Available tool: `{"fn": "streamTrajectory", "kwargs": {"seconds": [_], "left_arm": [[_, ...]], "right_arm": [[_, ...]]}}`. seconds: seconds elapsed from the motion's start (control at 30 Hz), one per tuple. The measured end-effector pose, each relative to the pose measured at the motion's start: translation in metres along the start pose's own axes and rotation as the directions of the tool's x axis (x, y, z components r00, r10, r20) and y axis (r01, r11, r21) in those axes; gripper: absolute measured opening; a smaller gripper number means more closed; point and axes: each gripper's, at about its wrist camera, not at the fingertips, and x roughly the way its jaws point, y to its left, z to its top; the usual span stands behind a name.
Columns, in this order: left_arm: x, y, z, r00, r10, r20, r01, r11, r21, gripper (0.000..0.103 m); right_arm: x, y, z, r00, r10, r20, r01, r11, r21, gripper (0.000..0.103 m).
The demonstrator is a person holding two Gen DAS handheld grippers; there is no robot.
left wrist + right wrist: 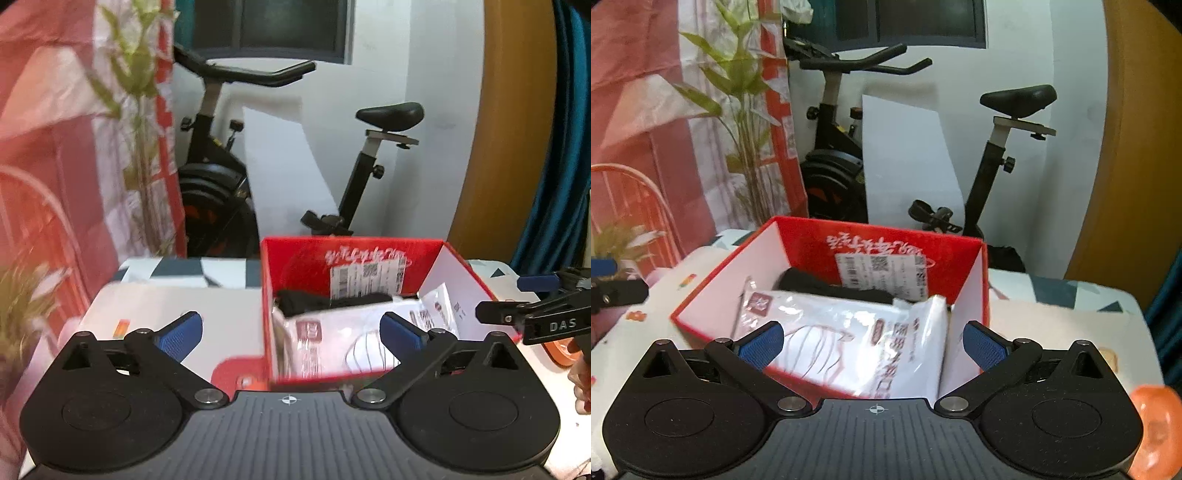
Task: Organize soft objects
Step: 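Move both tools down to the green tinsel soft item by the grey cloth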
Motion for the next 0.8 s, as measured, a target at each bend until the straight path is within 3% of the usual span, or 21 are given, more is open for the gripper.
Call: {"fn": "streamTrajectory", "kwargs": {"seconds": [0.23, 0.37, 0.63, 0.8], "left_arm": [[-0.023, 0.007, -0.038, 0.999, 0.019, -0.044, -0.022, 0.997, -0.072, 0.103], [-0.035, 0.004, -0.061, 0.998, 0.026, -0.059, -0.03, 0.997, -0.067, 0.103], [-0.056, -0.003, -0.107, 0.991, -0.002, -0.133, -0.008, 0.997, -0.075, 0.103], [-0.067, -0.002, -0.123, 0.988, -0.011, -0.157, -0.007, 0.993, -0.114, 0.103]], "right_arm": [[-0.022, 0.009, -0.041, 1.0, -0.015, 0.012, 0.015, 0.999, 0.037, 0.103], [-0.036, 0.013, -0.068, 1.0, -0.022, 0.018, 0.021, 0.998, 0.052, 0.103], [-0.053, 0.021, -0.12, 0.999, -0.024, -0.038, 0.027, 0.997, 0.074, 0.102], [-0.064, 0.035, -0.133, 0.999, -0.003, -0.046, 0.005, 0.999, 0.032, 0.102]]}}
